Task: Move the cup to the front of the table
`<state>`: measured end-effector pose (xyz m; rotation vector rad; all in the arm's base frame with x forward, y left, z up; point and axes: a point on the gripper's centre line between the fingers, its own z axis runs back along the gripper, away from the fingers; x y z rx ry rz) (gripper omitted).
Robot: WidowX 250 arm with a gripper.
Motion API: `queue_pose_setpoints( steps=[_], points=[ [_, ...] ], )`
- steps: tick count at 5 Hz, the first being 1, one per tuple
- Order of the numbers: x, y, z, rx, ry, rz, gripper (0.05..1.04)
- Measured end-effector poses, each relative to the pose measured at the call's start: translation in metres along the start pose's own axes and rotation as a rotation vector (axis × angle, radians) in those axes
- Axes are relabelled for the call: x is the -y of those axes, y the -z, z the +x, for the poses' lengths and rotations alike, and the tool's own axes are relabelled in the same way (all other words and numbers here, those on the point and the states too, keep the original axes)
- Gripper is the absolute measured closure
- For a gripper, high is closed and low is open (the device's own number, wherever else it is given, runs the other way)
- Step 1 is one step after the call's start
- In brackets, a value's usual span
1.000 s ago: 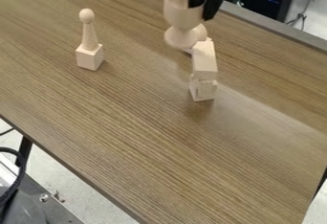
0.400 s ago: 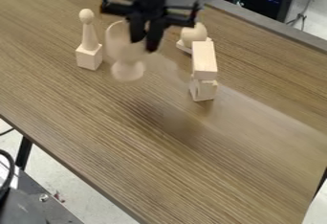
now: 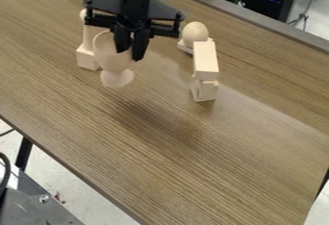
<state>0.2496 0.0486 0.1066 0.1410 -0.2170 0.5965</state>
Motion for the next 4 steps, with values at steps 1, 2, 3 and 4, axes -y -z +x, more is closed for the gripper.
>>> queue_pose_setpoints(
  steps=[1, 2, 3, 4],
  points=[
    [-0.001, 0.02, -0.005, -0.026, 0.024, 0.024, 0.971],
    [-0.004, 0.032, -0.01, -0.036, 0.03, 0.048, 0.971],
    [-0.004, 0.04, -0.014, -0.044, 0.026, 0.042, 0.971],
    [-0.007, 0.043, -0.014, -0.03, -0.02, 0.058, 0.933]
  ],
)
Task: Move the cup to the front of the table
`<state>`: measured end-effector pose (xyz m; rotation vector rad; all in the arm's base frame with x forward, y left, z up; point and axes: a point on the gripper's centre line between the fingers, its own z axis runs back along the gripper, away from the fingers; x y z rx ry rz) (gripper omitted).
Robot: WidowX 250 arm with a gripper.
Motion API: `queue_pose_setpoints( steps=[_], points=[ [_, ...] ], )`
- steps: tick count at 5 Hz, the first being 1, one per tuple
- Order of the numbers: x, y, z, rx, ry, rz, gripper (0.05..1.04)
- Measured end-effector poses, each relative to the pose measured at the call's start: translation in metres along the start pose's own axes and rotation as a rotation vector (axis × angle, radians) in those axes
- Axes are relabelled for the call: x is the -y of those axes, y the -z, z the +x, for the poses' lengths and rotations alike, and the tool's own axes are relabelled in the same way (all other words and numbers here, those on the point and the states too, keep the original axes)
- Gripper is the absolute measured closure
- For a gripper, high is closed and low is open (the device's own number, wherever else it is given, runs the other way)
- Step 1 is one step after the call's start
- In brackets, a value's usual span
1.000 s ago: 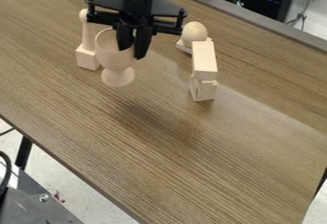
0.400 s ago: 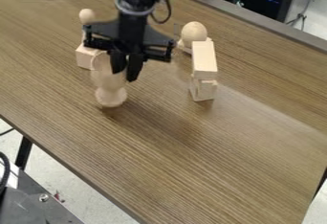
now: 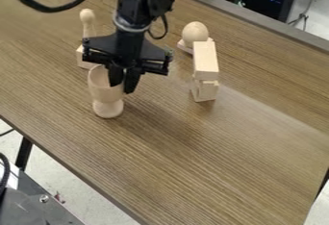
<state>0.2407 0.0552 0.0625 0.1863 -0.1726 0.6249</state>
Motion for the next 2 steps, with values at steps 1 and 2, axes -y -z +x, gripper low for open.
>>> queue_pose_setpoints(
  steps=[1, 2],
  points=[
    [-0.0052, 0.0021, -0.0024, 0.035, -0.038, 0.017, 0.73],
    [-0.0047, 0.0011, -0.001, 0.048, -0.035, 0.017, 0.397]
  ],
)
